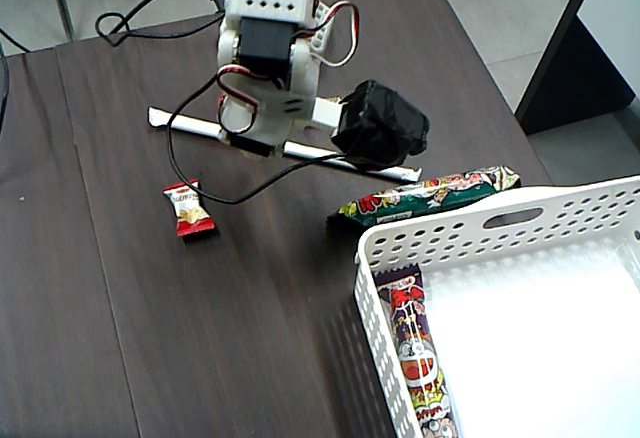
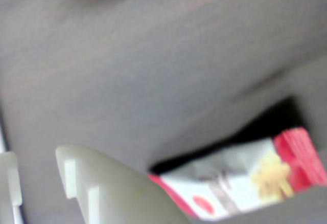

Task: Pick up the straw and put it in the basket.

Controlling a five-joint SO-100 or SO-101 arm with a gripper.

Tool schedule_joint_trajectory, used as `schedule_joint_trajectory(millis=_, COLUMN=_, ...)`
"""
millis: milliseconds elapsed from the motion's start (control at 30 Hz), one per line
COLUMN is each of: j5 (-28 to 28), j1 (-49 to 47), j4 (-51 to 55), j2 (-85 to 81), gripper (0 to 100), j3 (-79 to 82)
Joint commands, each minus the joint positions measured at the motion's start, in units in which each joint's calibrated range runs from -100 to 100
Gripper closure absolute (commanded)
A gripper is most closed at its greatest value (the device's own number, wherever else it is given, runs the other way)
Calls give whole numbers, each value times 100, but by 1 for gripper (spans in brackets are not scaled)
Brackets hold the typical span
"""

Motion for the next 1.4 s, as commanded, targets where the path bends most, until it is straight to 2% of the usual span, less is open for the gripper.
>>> schedule_joint_trajectory(millis=0, j5=239, j1=246, j4=-599, j2=-216, gripper=94, j3=505)
schedule_joint_trajectory(millis=367, j5=411, j1=422, j4=-830, j2=-1725, gripper=94, j3=1662)
schedule_joint_trajectory(millis=533, j5=374, j1=393, j4=-1359, j2=-2125, gripper=94, j3=2245)
schedule_joint_trajectory(millis=633, j5=374, j1=371, j4=-1658, j2=-2183, gripper=90, j3=2500)
schedule_joint_trajectory(millis=800, j5=416, j1=364, j4=-1880, j2=-2150, gripper=78, j3=2645)
schedule_joint_trajectory(millis=1167, j5=458, j1=386, j4=-1829, j2=-2141, gripper=78, j3=2536)
schedule_joint_trajectory(millis=1233, j5=713, j1=386, j4=-1889, j2=-2141, gripper=78, j3=2600)
schedule_joint_trajectory(millis=1367, j5=1807, j1=437, j4=-1838, j2=-2141, gripper=78, j3=2591)
